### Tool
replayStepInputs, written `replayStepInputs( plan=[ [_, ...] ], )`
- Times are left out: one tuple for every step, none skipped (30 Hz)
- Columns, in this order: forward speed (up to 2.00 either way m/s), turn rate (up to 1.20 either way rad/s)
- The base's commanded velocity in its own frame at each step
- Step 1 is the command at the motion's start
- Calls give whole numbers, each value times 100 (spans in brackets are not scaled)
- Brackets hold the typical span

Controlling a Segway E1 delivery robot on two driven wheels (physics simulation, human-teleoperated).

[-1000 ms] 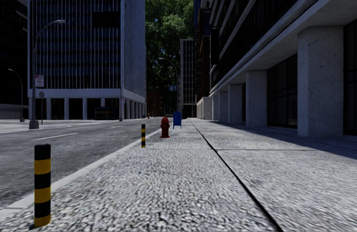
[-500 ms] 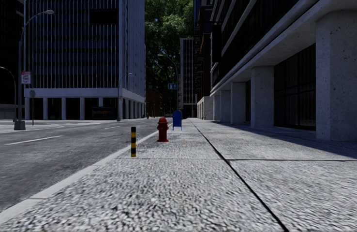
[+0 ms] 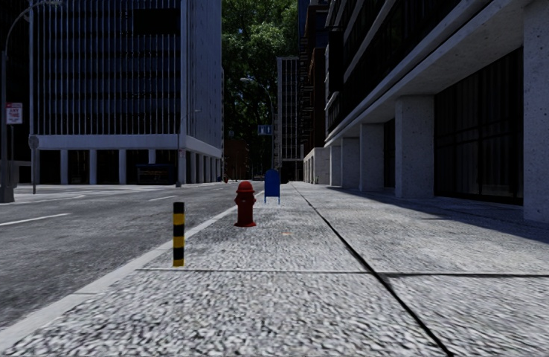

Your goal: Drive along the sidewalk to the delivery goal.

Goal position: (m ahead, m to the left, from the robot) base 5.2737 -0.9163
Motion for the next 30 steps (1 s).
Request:
replayStepInputs(
  plan=[
    [200, 0],
    [200, 0],
    [200, 0],
    [200, 0],
    [200, 0],
    [200, 0],
    [200, 0],
    [200, 0],
    [200, 0],
    [200, 0],
    [200, 0],
    [200, 0],
    [200, 0],
    [200, 0],
    [200, 0],
    [200, 0],
    [200, 0],
    [200, 0],
    [200, -23],
    [200, -72],
    [200, -72],
    [200, -96],
    [200, -103],
    [200, -98],
    [200, 0],
    [200, 0],
    [200, 0],
    [200, 0],
    [200, 0],
    [200, 0]
  ],
)
